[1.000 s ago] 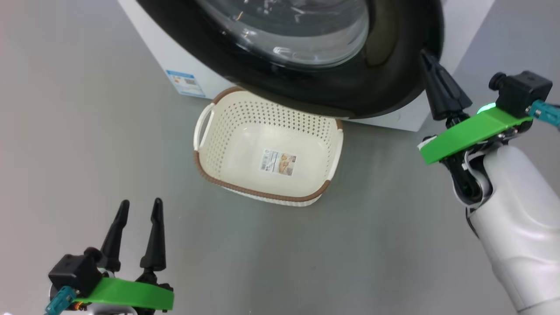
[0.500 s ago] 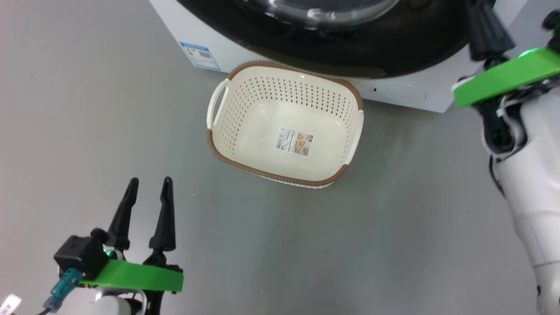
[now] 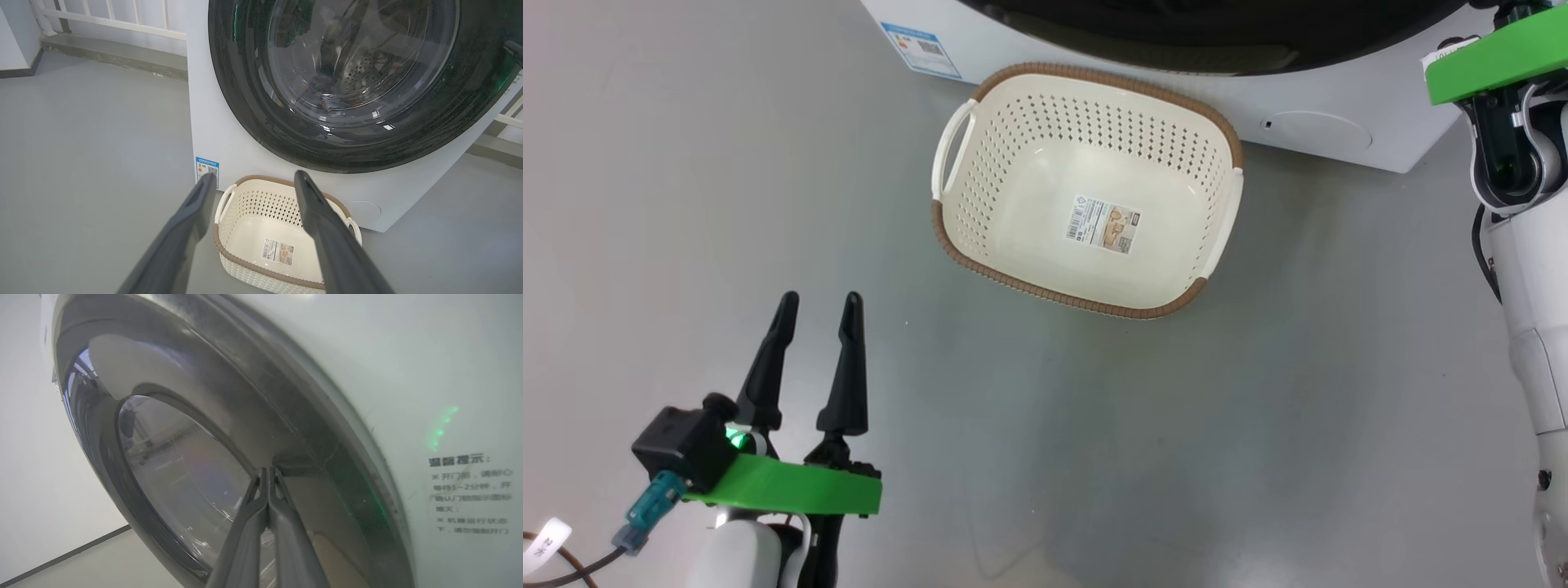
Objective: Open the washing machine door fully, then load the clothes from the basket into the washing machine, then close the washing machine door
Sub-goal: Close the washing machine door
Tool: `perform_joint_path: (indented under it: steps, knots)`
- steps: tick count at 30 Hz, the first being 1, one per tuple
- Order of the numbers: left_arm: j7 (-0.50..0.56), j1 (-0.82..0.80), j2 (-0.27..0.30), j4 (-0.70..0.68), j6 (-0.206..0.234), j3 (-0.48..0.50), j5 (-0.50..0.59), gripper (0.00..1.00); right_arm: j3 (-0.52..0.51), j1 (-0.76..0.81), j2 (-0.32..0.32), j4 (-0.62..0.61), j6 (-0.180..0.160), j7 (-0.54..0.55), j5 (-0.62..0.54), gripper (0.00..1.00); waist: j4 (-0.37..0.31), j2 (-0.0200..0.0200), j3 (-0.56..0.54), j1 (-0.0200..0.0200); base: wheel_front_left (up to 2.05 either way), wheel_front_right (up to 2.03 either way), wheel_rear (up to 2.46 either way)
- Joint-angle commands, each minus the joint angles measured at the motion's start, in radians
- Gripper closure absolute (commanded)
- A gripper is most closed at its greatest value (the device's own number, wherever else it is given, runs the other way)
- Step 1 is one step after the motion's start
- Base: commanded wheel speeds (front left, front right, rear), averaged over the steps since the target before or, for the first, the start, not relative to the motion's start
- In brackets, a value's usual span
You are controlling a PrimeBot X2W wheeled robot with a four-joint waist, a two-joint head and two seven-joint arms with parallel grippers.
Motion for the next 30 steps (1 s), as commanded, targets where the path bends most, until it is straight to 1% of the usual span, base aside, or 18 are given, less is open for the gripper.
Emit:
perform_joint_path:
  steps: [1,4,10,13,14,15,22,30]
  knots:
    - [-0.008,-0.012,0.021,-0.022,-0.003,0.032,-0.004,0.00,-0.011,-0.027,0.009,-0.027,-0.007,-0.005,-0.014,1.00,0.004,0.0000,0.003,0.0000,0.00,0.00,0.00]
    - [-0.008,-0.012,0.021,-0.018,-0.003,0.032,-0.003,0.00,0.010,-0.015,0.016,-0.030,-0.007,-0.005,-0.023,1.00,0.001,0.0000,-0.003,0.0000,0.00,0.00,0.00]
    - [-0.008,-0.004,0.021,0.002,-0.003,0.037,0.004,0.00,0.099,0.071,0.018,-0.042,-0.007,-0.005,-0.027,1.00,-0.019,0.0000,-0.042,0.0000,0.00,0.00,0.00]
    - [-0.008,0.004,0.026,0.012,-0.003,0.044,0.005,0.00,0.139,0.131,0.012,-0.054,-0.007,-0.005,-0.020,0.60,-0.032,0.0000,-0.065,0.0000,0.00,0.00,0.00]
    - [-0.008,0.006,0.029,0.016,-0.003,0.047,0.005,0.00,0.150,0.153,0.008,-0.058,-0.007,-0.005,-0.023,0.38,-0.037,0.0000,-0.074,0.0000,0.00,0.00,0.00]
    - [-0.008,0.009,0.031,0.019,-0.003,0.050,0.004,0.00,0.158,0.175,0.005,-0.065,-0.007,-0.005,-0.023,0.00,-0.042,0.0000,-0.083,0.0000,0.00,0.00,0.00]
    - [-0.008,0.031,0.059,0.035,-0.003,0.066,-0.003,0.00,0.166,0.341,-0.011,-0.107,-0.007,-0.005,-0.007,0.00,-0.085,0.0000,-0.155,0.0000,0.00,0.00,0.00]
    - [-0.008,0.063,0.097,0.054,-0.003,0.086,0.019,0.00,0.157,0.519,-0.028,-0.150,-0.007,-0.005,-0.007,0.00,-0.144,0.0000,-0.229,0.0000,0.00,0.00,0.00]
